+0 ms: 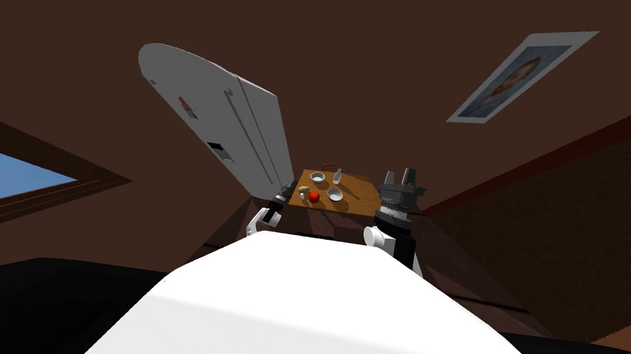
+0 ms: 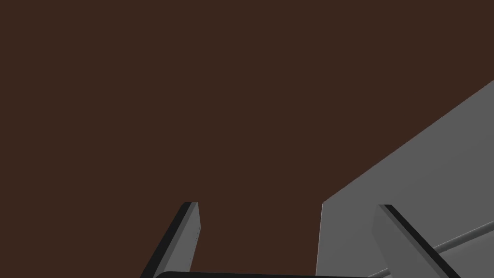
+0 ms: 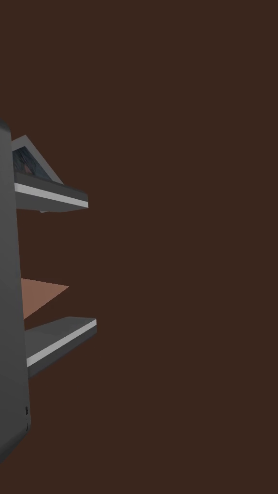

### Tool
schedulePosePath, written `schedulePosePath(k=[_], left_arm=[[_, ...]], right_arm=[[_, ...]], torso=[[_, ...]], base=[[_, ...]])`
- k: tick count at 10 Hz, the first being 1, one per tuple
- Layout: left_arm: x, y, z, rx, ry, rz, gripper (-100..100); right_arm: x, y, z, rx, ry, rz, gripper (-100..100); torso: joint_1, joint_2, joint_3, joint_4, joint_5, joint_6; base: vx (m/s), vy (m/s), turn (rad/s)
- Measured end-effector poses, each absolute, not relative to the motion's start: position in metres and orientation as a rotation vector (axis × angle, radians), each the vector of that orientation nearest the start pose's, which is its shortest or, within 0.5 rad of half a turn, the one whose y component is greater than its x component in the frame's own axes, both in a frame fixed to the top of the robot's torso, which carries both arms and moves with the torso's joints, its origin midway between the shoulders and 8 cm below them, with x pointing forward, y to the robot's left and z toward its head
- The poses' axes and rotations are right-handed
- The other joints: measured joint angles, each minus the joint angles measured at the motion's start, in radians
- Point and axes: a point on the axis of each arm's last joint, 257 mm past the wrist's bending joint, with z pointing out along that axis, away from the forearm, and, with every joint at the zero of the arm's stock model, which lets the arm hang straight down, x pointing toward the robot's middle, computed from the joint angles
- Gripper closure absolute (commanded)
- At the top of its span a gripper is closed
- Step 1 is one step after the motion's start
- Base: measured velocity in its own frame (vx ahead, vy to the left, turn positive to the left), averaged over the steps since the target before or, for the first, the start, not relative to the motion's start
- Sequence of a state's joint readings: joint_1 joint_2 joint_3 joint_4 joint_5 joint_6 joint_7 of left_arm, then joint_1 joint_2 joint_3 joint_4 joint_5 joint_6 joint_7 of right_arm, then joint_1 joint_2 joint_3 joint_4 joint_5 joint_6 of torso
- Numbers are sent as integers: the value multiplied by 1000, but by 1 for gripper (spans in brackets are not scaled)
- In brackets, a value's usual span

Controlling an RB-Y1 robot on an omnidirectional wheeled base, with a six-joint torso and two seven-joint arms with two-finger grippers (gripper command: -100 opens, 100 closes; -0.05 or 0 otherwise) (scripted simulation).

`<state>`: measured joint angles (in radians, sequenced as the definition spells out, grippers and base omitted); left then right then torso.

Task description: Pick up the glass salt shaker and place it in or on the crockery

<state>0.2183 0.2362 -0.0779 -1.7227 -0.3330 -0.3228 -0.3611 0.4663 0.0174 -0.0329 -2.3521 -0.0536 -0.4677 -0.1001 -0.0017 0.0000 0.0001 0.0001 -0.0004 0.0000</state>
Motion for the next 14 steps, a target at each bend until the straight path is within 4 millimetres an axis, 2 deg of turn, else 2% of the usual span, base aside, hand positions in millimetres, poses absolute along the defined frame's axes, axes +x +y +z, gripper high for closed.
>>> schedulePosePath(k=[6, 14], left_arm=[[488, 241, -249, -295, 1519, -601, -100], [497, 265, -317, -294, 1684, -475, -100]], right_arm=[[332, -291, 61, 673, 487, 1426, 0], [332, -291, 61, 673, 487, 1426, 0]], torso=[[0, -1, 0, 0, 0, 0], [0, -1, 0, 0, 0, 0]], base=[[3, -27, -31], [9, -26, -31]])
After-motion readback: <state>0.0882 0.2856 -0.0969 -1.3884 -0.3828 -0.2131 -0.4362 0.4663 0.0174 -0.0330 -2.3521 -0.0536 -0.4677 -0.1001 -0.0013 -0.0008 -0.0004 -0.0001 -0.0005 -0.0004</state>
